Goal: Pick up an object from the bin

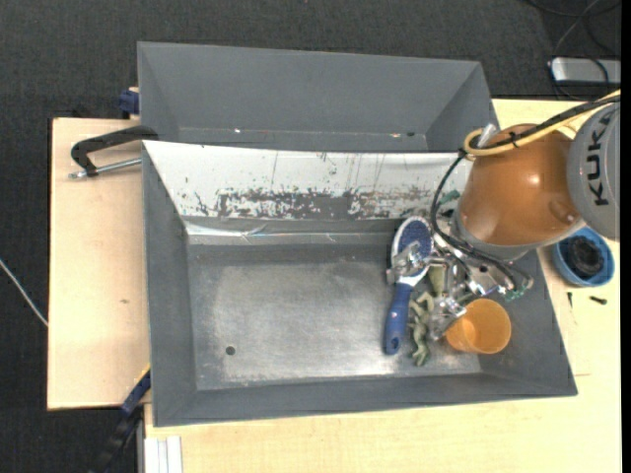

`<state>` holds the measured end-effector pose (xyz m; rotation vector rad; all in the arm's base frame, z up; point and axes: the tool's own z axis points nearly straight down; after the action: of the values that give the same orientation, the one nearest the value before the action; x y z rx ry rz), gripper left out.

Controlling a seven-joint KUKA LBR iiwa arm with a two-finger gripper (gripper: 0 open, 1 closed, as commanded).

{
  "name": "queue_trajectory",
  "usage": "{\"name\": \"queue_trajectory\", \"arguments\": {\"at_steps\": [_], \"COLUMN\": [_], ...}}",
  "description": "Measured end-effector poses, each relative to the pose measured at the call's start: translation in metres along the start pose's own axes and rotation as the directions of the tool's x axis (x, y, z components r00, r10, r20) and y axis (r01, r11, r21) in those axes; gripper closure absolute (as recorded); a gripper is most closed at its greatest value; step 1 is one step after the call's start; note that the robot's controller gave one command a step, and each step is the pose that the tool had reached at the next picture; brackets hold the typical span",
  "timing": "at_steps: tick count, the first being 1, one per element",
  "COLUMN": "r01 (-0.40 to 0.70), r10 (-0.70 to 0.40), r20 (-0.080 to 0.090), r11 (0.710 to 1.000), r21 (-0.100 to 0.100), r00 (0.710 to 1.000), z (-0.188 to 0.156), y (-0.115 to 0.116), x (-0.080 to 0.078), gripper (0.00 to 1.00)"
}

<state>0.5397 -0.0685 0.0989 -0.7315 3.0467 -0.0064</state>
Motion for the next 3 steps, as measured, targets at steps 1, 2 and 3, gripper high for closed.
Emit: {"name": "queue_trajectory", "arguments": {"at_steps": [1,2,3], "r01": [0.006,0.119,-0.009], "r10": [-0.006,-0.119,0.009], "r20": [-0.004,0.006,-0.009], "r11": [1.000,0.993,1.000], "r21": [-0.006,0.002,-0.010], "r00": [1.000,0.993,1.000], "z": [0.000,-0.126,-0.037], "y": [0.005,0.011,0.020], "x": [-0.001,0.005,-0.005], "gripper": [1.00,1.00,1.00]}}
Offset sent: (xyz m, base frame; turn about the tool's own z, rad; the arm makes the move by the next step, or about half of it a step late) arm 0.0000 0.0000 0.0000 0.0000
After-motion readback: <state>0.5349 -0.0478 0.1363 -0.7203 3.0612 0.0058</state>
